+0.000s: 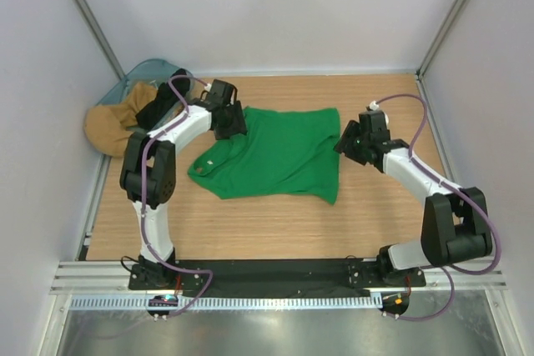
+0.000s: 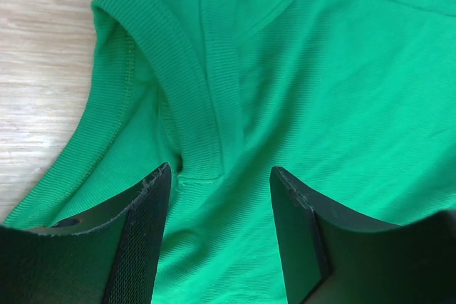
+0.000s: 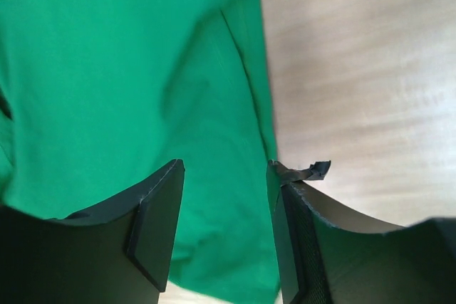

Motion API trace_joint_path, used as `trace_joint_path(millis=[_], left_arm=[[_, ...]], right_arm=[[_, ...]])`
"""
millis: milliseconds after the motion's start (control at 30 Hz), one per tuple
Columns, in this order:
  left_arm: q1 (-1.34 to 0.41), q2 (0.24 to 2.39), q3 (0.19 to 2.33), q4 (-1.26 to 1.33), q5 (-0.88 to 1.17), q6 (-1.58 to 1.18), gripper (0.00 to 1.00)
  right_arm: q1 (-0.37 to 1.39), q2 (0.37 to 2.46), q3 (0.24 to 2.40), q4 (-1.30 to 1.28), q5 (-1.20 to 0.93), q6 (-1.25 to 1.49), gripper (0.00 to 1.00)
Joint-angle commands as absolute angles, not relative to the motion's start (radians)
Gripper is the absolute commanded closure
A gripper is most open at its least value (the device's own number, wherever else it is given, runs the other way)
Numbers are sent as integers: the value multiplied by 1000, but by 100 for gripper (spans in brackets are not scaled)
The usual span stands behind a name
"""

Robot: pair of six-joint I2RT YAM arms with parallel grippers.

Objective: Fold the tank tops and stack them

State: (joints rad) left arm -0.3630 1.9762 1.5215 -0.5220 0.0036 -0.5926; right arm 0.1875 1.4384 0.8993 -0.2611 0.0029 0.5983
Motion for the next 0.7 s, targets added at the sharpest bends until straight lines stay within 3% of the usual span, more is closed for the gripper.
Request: trace_joint_path(millis=[0,67,233,467,667], left_arm=[[-357,1980,1511,-534,20,-597,41],[-359,1974,1493,-526,21,-598,41],[-359,1936,1448,-509,23,-601,44],[-359,1850,1381,-494,9,-603,44],[-359,1844,1376,-488,9,-604,44]], right_arm=[[209,1352,815,-327,41,577,44],[212,1327,760,-344,41,574,45],[238,1246,666,-365,-52,581,60],[297,1117,591,-416,-64,598,52],[337,1166,551,-376,-86,609,51]])
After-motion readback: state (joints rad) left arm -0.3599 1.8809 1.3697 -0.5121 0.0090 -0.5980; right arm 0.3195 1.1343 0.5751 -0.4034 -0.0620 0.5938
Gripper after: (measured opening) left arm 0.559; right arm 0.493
